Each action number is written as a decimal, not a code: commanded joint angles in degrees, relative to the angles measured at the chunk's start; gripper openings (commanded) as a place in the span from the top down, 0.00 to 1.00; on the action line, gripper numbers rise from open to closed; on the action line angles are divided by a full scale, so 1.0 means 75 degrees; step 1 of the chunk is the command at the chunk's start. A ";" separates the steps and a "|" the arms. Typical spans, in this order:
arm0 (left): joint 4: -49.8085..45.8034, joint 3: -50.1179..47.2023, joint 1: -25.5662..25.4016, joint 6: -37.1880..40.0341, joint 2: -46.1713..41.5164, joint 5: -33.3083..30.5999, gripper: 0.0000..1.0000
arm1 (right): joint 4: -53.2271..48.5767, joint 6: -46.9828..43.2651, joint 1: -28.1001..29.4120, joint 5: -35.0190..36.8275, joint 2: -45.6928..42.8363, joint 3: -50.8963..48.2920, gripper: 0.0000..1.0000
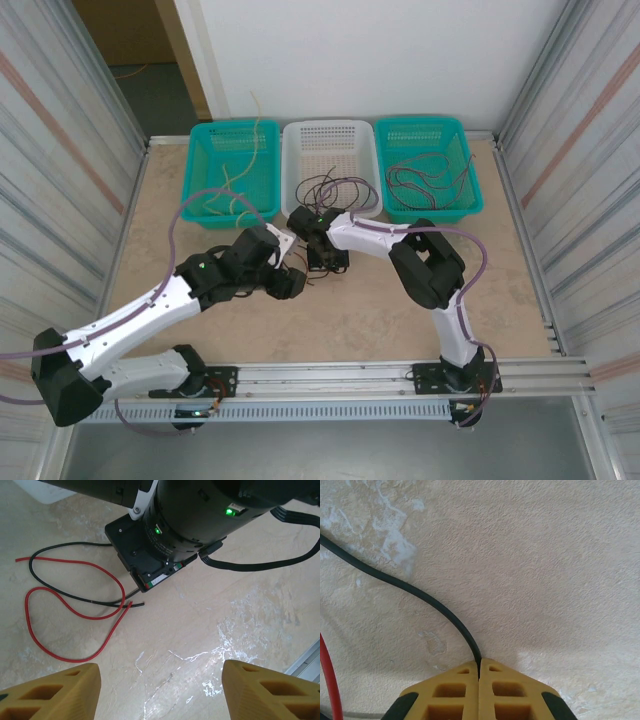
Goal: Untangle the cables
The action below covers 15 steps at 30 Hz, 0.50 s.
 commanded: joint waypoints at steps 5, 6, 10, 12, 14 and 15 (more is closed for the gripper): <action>-0.0069 0.0109 0.0255 -0.0240 0.0174 -0.0316 0.37 | 0.0141 0.0022 0.0342 0.0670 -0.1066 -0.0637 1.00; -0.0048 0.0086 0.0313 -0.0293 0.0157 -0.0275 0.37 | 0.0155 0.0025 0.0402 0.0793 -0.1295 -0.0765 1.00; 0.0112 -0.0066 0.0695 -0.0571 0.0104 0.0003 0.37 | 0.0200 0.0102 0.0585 0.1070 -0.2266 -0.1284 1.00; 0.0194 -0.0125 0.0927 -0.0716 0.0114 0.0226 0.38 | 0.0186 0.0139 0.0693 0.1194 -0.2700 -0.1475 1.00; 0.0366 -0.0143 0.1049 -0.0738 0.0116 0.0538 0.39 | 0.0180 0.0072 0.0866 0.1455 -0.3169 -0.1648 1.00; 0.0437 -0.0123 0.1061 -0.0737 0.0105 0.0584 0.38 | 0.0155 0.0029 0.0959 0.1617 -0.3365 -0.1682 1.00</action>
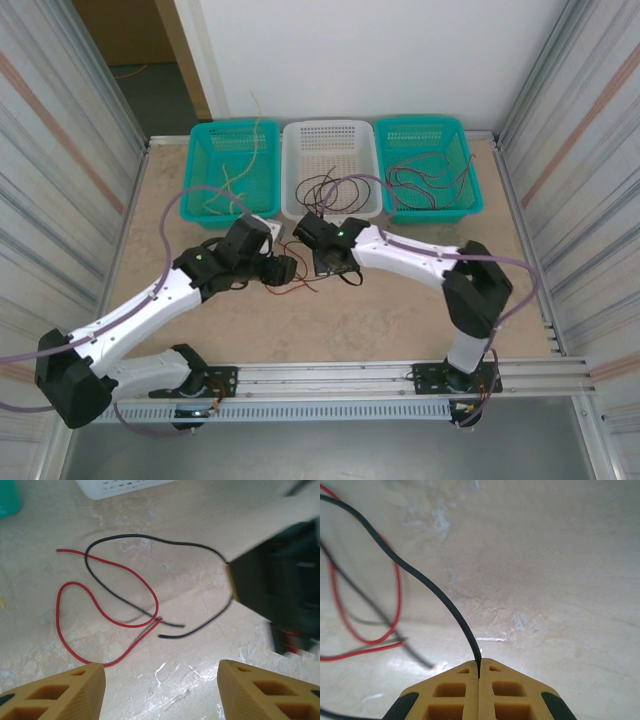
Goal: Untangle the cables
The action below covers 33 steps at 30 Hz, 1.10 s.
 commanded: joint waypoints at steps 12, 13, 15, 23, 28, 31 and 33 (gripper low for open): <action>0.1190 0.0328 0.0987 -0.0749 0.0087 0.1406 0.34 | -0.0806 -0.0259 0.0683 0.2128 -0.2915 0.0129 1.00; 0.1293 0.0317 0.1059 -0.0814 0.0098 0.1486 0.34 | -0.0797 -0.0276 0.0680 0.2151 -0.3104 0.0149 1.00; 0.1520 0.0283 0.1100 -0.0847 0.0101 0.1594 0.34 | -0.0698 -0.0342 0.0685 0.2081 -0.3397 0.0158 1.00; 0.2482 0.0234 0.1100 -0.0796 0.0283 0.2426 0.37 | -0.0225 -0.0555 0.0753 0.1630 -0.4041 0.0135 1.00; 0.2805 0.0290 0.1100 -0.0765 0.0534 0.2400 0.41 | 0.0042 -0.0597 0.0768 0.1423 -0.4257 0.0095 1.00; 0.2969 0.0389 0.1100 -0.0776 0.0800 0.2530 0.43 | 0.0105 -0.0640 0.0813 0.1379 -0.4284 0.0088 1.00; 0.2924 0.0505 0.1101 -0.0718 0.0988 0.2434 0.45 | 0.0115 -0.0646 0.0843 0.1389 -0.4288 0.0082 1.00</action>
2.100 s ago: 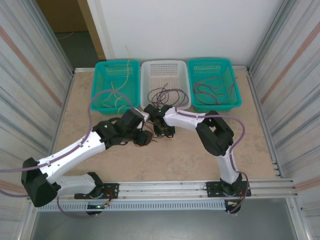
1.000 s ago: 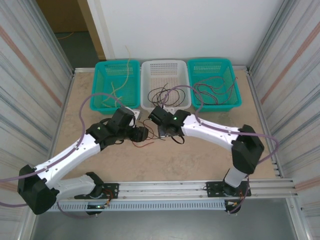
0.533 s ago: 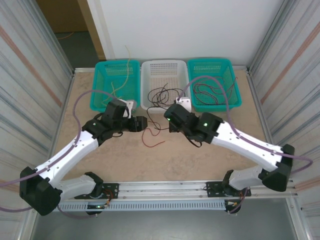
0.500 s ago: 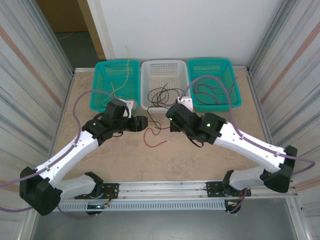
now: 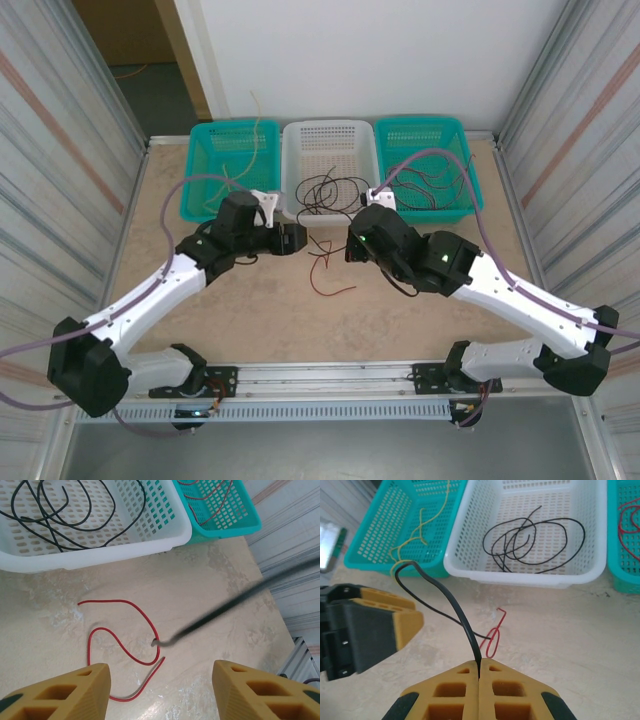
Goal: Untangle the cables
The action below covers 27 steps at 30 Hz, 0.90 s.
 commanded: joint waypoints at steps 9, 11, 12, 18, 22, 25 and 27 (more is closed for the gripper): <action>0.0209 0.0711 0.0051 0.0203 0.0551 -0.0117 0.76 | 0.0213 -0.0218 0.0109 0.0143 -0.0309 -0.0046 1.00; 0.0120 0.0753 0.0051 0.0256 0.0568 -0.0231 0.83 | 0.0202 -0.0228 0.0093 0.0201 -0.0340 -0.0058 1.00; 0.0090 0.0765 0.0051 0.0281 0.0569 -0.0271 0.87 | 0.0196 -0.0235 0.0083 0.0228 -0.0346 -0.0059 1.00; -0.0449 0.1027 0.0051 0.0611 0.0534 -0.0100 1.00 | -0.0132 -0.0237 -0.0233 0.0360 -0.0233 0.0088 1.00; -0.1591 0.1482 -0.0175 0.1377 0.0432 -0.0375 1.00 | -0.0440 -0.0335 -0.0782 0.0342 0.0009 0.0421 1.00; -0.2613 0.1834 -0.0640 0.2179 0.0309 -0.1295 1.00 | -0.0528 -0.0563 -0.1199 0.0350 0.0274 0.0708 1.00; -0.3169 0.2009 -0.0937 0.2598 0.0215 -0.1935 1.00 | -0.0657 -0.0750 -0.1474 0.0571 0.0511 0.0934 1.00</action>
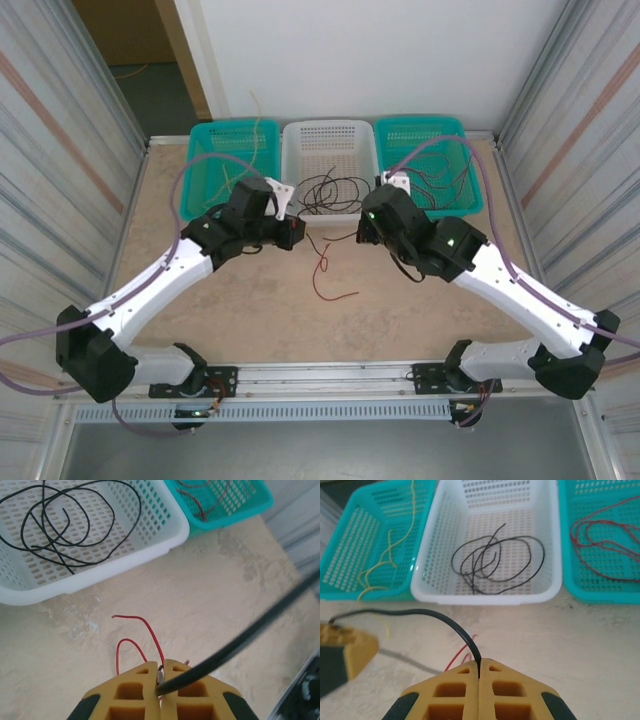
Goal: Untangle the cables
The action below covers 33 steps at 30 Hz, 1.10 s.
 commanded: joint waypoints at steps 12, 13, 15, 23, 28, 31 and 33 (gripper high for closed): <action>-0.2652 0.1135 -0.0354 0.1900 -0.0280 0.0382 1.00 | 0.0080 -0.1203 -0.1362 0.0193 0.0907 0.0854 1.00; -0.2678 0.1213 -0.0342 0.1911 -0.0213 0.0540 1.00 | 0.0090 -0.1193 -0.1384 0.0114 0.0932 0.0852 1.00; -0.2716 0.1327 -0.0240 0.1837 -0.0049 0.0603 1.00 | 0.0089 -0.1174 -0.1417 0.0017 0.0986 0.0829 0.94; -0.1586 0.1062 0.1755 0.0108 -0.0210 0.2411 1.00 | 0.0797 -0.1316 -0.1225 -0.1485 0.0235 -0.0093 0.25; -0.1474 0.1225 0.1870 -0.0006 -0.0317 0.2834 1.00 | 0.1740 -0.1040 -0.1072 -0.3155 -0.0517 -0.1176 0.10; -0.1400 0.1237 0.1892 -0.0152 -0.0283 0.2871 1.00 | 0.1730 -0.0937 -0.0684 -0.2980 -0.0557 -0.1362 0.09; -0.1285 0.1237 0.1920 -0.0304 -0.0272 0.3031 1.00 | 0.1703 -0.0828 -0.0487 -0.2864 -0.0476 -0.1394 0.08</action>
